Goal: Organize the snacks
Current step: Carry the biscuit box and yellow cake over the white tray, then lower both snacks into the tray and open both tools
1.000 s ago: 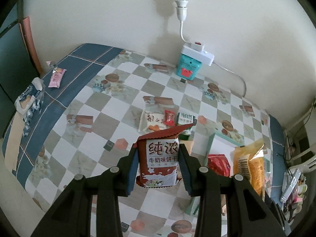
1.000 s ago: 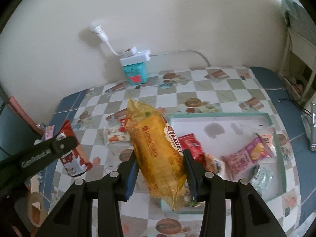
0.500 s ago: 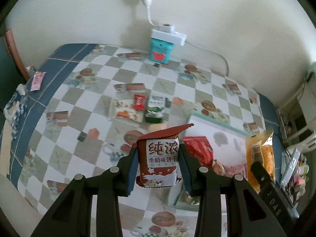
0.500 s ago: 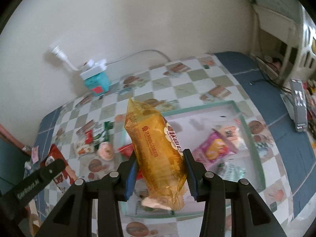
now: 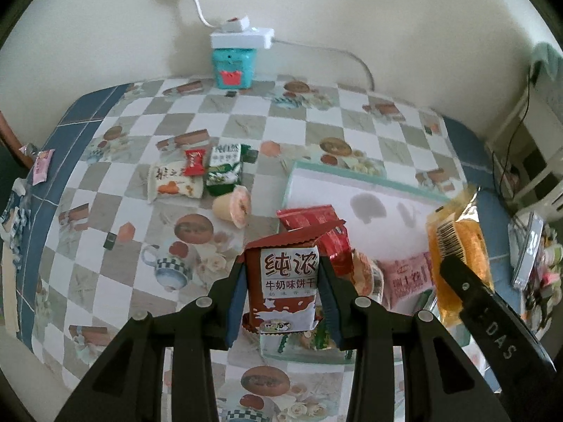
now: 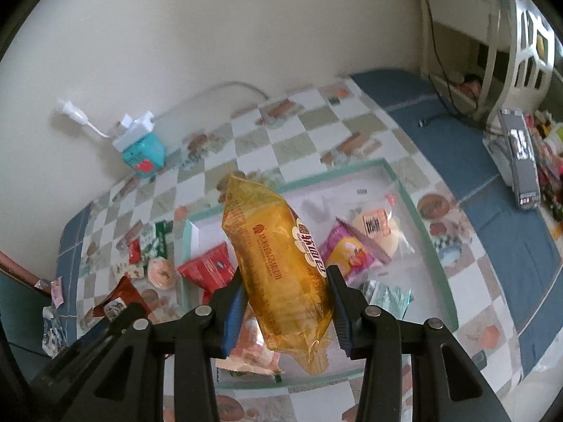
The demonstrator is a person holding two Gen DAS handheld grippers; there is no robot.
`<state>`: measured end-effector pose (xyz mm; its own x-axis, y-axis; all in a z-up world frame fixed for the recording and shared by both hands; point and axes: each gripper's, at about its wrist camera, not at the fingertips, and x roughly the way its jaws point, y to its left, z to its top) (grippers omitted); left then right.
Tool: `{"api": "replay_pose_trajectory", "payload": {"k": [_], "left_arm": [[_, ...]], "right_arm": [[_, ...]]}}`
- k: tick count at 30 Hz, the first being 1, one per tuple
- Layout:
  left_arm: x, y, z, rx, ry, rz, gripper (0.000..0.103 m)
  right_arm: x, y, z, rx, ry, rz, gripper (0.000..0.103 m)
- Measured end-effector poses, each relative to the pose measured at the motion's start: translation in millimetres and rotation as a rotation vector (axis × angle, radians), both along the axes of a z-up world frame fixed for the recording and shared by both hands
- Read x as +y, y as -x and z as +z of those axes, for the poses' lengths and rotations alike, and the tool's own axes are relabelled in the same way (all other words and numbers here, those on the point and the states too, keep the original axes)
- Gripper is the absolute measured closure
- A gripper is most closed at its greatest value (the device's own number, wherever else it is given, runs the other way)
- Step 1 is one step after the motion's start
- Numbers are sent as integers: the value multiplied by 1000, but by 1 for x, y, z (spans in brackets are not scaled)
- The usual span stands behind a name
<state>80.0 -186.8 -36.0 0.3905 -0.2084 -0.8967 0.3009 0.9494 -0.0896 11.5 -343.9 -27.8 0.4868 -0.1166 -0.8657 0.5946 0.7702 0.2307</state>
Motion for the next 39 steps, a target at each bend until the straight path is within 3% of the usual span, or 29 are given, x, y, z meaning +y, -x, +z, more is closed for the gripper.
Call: {"api": "replay_pose_trajectory", "payload": {"k": [11, 16, 39], "left_arm": [[-15, -5, -37, 68, -47, -29, 62], [-19, -6, -49, 110, -46, -45, 62], [-38, -4, -65, 150, 2, -115, 62]], "right_arm": [[-4, -4, -46, 122, -126, 2, 57], [-2, -6, -51, 139, -136, 6, 57], [-22, 0, -51, 137, -135, -58, 56]]}}
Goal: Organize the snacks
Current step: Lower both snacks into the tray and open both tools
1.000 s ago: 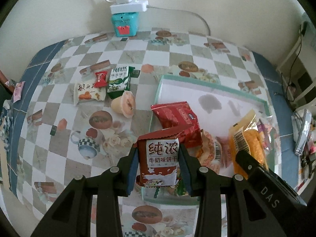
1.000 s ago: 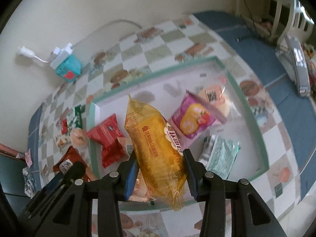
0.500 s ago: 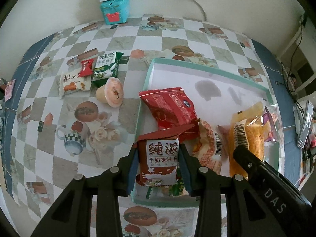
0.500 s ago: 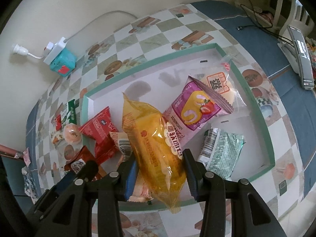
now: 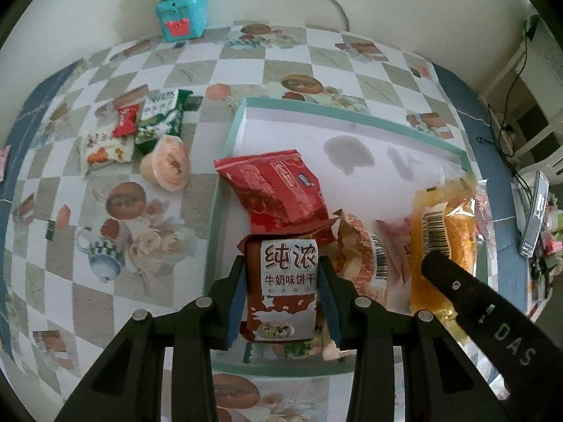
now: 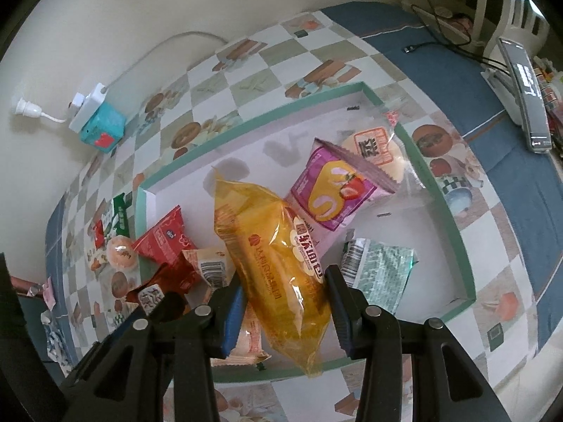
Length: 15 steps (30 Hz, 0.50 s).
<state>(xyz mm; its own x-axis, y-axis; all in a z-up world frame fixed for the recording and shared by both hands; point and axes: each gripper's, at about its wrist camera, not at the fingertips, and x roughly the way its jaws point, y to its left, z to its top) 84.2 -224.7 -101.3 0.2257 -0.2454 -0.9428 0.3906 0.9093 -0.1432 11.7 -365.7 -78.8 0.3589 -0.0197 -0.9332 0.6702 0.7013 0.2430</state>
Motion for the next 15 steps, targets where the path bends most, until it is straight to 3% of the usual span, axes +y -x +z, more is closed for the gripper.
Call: {"api": "replay_pose_trajectory", "payload": {"k": [11, 13, 15], "left_arm": [[-1, -2, -9, 32, -1, 7, 62], [1, -3, -7, 34, 1, 17, 62], [5, -5, -4, 33, 6, 26, 53]], "right_arm": [[-2, -1, -1, 5, -6, -3, 55], [-3, 0, -2, 16, 0, -8, 48], [-4, 0, -2, 22, 3, -12, 42]]}}
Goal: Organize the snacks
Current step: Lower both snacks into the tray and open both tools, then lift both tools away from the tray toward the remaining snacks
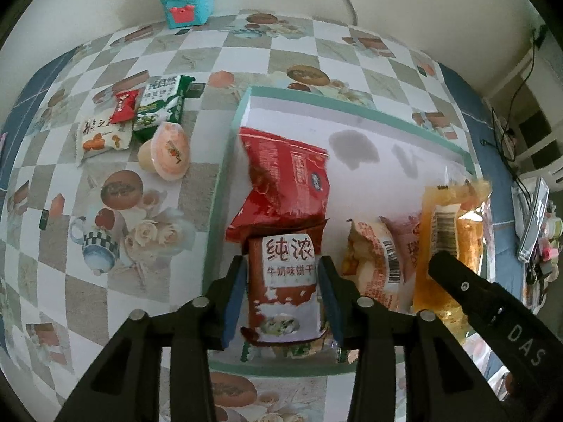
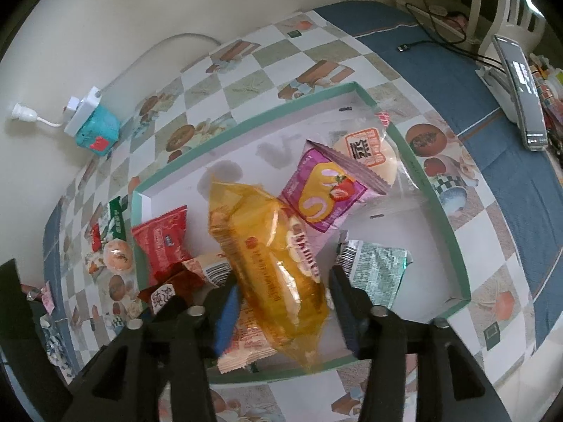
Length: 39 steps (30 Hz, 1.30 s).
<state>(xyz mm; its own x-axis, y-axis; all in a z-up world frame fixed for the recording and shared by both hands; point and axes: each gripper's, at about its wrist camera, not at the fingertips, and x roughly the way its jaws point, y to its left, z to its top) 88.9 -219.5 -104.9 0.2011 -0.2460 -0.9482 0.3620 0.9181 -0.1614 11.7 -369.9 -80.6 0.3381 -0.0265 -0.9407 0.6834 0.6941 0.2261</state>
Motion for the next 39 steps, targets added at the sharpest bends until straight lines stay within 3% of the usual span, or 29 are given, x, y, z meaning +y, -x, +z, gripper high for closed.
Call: {"api": "replay_pose_trajectory", "payload": {"k": [13, 16, 29, 31, 33, 39], "left_arm": [[23, -10, 25, -42, 26, 74, 38], [35, -15, 31, -70, -2, 123, 23], [104, -42, 27, -54, -75, 354, 15], [114, -45, 22, -30, -80, 383, 14], [122, -48, 17, -2, -72, 406, 13], [142, -56, 14, 6, -80, 453, 13]], "right_arm": [[-1, 4, 25, -40, 52, -1, 33], [-3, 6, 27, -39, 62, -9, 31], [23, -11, 26, -9, 119, 71, 15], [28, -14, 27, -8, 132, 85, 3], [34, -17, 29, -8, 150, 102, 0], [48, -24, 28, -7, 162, 122, 0]]}}
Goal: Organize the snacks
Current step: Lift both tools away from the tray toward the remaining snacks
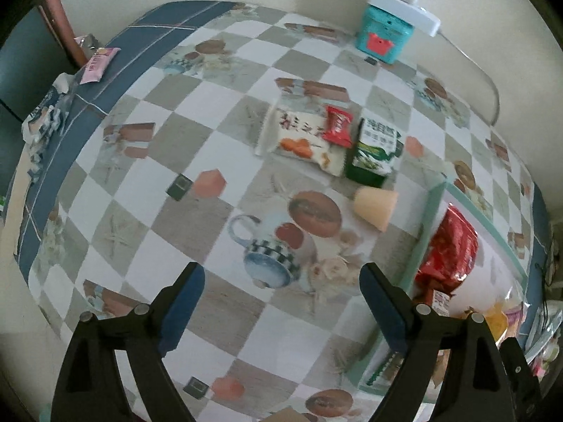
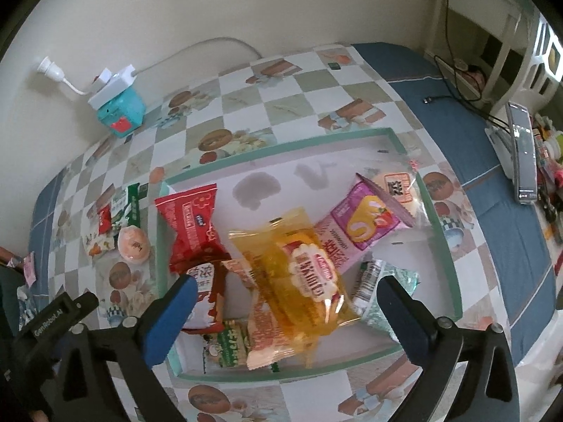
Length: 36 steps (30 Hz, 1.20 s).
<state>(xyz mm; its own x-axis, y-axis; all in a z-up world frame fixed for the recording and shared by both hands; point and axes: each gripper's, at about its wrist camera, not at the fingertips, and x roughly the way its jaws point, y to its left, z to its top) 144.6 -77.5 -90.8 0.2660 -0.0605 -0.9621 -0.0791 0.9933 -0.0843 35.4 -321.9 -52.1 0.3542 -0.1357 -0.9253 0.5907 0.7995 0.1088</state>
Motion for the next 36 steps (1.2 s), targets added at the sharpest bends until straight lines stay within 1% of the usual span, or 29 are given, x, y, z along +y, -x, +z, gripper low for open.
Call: {"api": "replay_pose_trajectory", "payload": {"k": [4, 9, 21, 26, 36], "left_arm": [[11, -3, 4, -16, -12, 12, 13], [27, -9, 3, -7, -15, 37, 13], [79, -20, 4, -1, 18, 142, 13], [95, -22, 4, -5, 6, 165, 12], [120, -24, 0, 2, 19, 214, 12]], "right_arm": [[11, -6, 0, 1, 0, 17, 0], [28, -15, -1, 7, -1, 47, 0], [82, -38, -5, 9, -8, 142, 0], [102, -45, -8, 11, -12, 170, 0], [132, -63, -10, -2, 9, 230, 0]]}}
